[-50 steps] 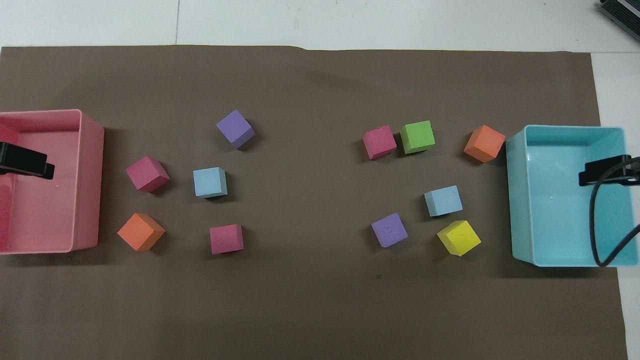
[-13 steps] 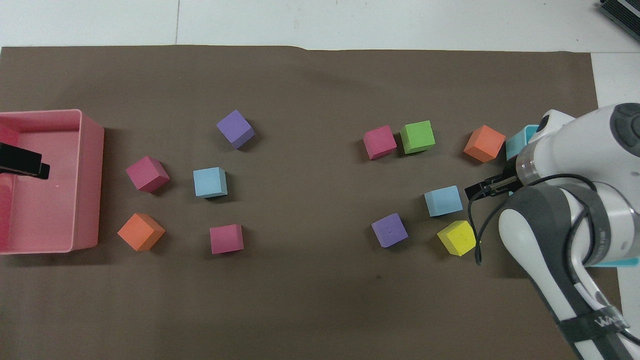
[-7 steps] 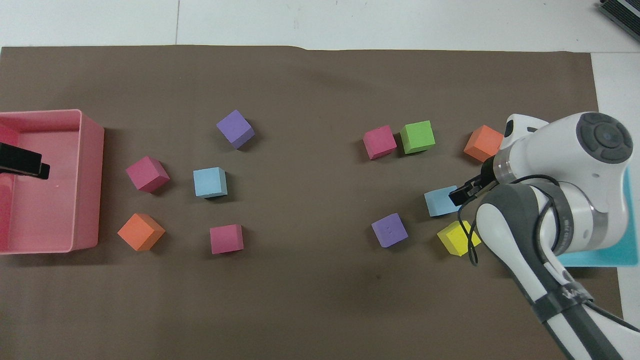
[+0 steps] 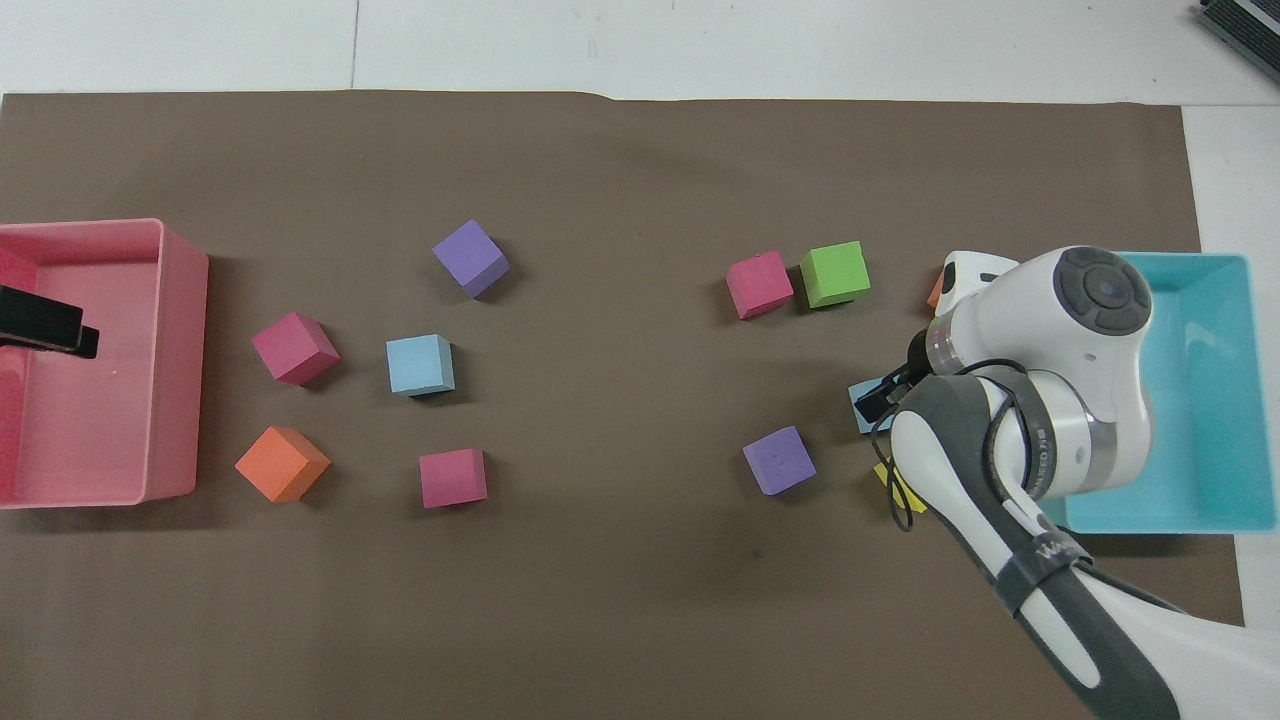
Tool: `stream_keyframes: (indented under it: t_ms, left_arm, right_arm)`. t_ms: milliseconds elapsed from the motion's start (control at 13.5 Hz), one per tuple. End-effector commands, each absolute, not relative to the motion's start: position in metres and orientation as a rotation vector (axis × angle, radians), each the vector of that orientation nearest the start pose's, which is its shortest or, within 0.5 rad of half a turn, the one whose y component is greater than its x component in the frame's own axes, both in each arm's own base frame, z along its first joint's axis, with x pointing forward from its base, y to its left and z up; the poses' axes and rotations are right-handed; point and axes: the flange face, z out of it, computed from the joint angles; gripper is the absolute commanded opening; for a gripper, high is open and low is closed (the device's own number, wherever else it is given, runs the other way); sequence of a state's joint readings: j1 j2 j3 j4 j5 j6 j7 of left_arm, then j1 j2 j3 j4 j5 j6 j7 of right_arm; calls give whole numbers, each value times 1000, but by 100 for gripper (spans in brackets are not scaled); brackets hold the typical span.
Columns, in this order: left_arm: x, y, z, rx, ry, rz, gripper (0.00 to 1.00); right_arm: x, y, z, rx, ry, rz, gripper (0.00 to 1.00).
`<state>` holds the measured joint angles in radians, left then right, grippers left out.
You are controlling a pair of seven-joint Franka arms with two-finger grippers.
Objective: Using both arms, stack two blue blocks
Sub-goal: 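Close the right gripper on the light blue cube and lift it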
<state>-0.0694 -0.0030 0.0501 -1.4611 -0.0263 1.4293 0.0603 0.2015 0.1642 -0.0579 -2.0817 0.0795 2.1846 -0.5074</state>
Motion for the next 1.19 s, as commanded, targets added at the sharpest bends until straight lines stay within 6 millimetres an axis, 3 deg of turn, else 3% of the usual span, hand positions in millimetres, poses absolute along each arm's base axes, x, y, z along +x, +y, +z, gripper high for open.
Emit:
stream_keyframes:
  t_ms: [0, 520, 594, 743, 966, 1114]
  left_arm:
    - [531, -10, 665, -3157, 132, 45, 100]
    - [531, -10, 665, -3158, 137, 45, 100]
    - [531, -10, 665, -3157, 137, 45, 100]
    - [531, -10, 666, -3159, 137, 43, 100]
    - [531, -10, 666, -3159, 137, 43, 100]
    - [531, -10, 666, -3157, 137, 43, 100]
  right_arm:
    - [549, 79, 325, -2917, -921, 74, 100]
    - [538, 74, 297, -2931, -889, 88, 100]
    - [538, 75, 298, -2933, -885, 84, 94]
    - [538, 75, 297, -2954, -816, 89, 0]
    - [544, 77, 303, -2977, -734, 87, 0]
    - [548, 69, 323, -2976, -713, 90, 0]
